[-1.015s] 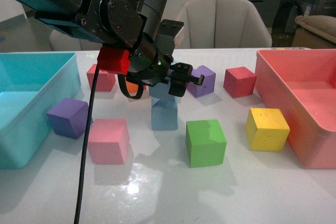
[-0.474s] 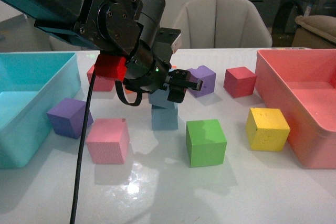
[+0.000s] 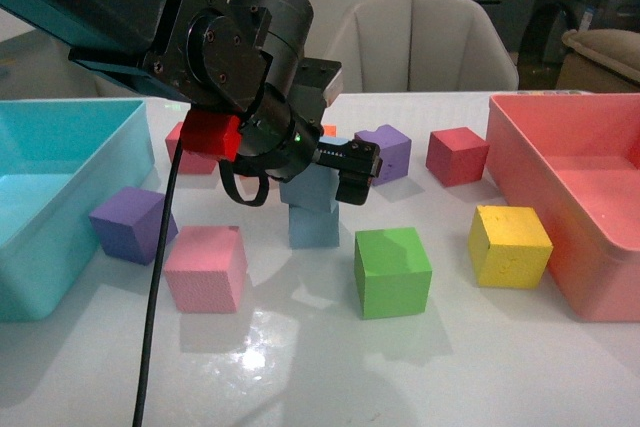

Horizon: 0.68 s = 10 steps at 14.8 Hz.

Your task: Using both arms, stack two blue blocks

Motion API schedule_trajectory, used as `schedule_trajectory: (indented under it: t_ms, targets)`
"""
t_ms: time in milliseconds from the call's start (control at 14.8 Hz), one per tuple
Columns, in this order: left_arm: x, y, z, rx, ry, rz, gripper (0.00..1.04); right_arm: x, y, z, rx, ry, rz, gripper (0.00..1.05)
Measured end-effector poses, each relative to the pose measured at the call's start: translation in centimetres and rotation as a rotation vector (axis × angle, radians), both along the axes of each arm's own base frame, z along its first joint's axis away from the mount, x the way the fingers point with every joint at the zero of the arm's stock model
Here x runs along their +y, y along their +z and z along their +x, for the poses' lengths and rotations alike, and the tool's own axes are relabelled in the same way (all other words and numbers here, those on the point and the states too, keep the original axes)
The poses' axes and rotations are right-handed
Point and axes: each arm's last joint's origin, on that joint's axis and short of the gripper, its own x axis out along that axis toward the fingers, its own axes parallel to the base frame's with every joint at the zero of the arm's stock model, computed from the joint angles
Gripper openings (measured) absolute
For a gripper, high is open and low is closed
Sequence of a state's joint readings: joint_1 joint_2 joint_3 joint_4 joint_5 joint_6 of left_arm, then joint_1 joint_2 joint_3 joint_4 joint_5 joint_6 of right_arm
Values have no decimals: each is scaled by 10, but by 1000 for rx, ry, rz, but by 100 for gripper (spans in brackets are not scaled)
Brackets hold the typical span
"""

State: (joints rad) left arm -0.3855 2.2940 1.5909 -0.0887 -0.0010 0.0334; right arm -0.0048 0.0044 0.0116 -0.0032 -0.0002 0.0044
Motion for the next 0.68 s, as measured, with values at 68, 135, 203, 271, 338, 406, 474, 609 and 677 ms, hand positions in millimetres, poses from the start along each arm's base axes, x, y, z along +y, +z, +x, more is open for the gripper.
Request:
schedule_trajectory:
  t_ms: [68,135,203,271,338,406,474,609,677]
  targets:
    - [0,0,0,0,2,-1,98,0,0,0,0,0,0,98]
    - [0,1,1,-11,1,-9,98,0,0,0,0,0,0,98]
    - [1,3,0,-18,1,-14,98,0,0,0,0,0,0,98]
    - [1,6,0,-34,4,-23,98,0,0,0,0,0,0,98]
    - [2,11,1,-52,10,-29,98,0,0,0,0,0,0,98]
    - [2,17,1,-79,18,-47,98,0,0,0,0,0,0,98]
    - [3,27,0,-111,29,-74,98,0,0,0,0,0,0,98]
    - [8,62,-7,-232,44,-175,98,0,0,0,0,0,0,98]
    - [9,81,-11,-317,40,-228,98,0,0,0,0,0,0,98]
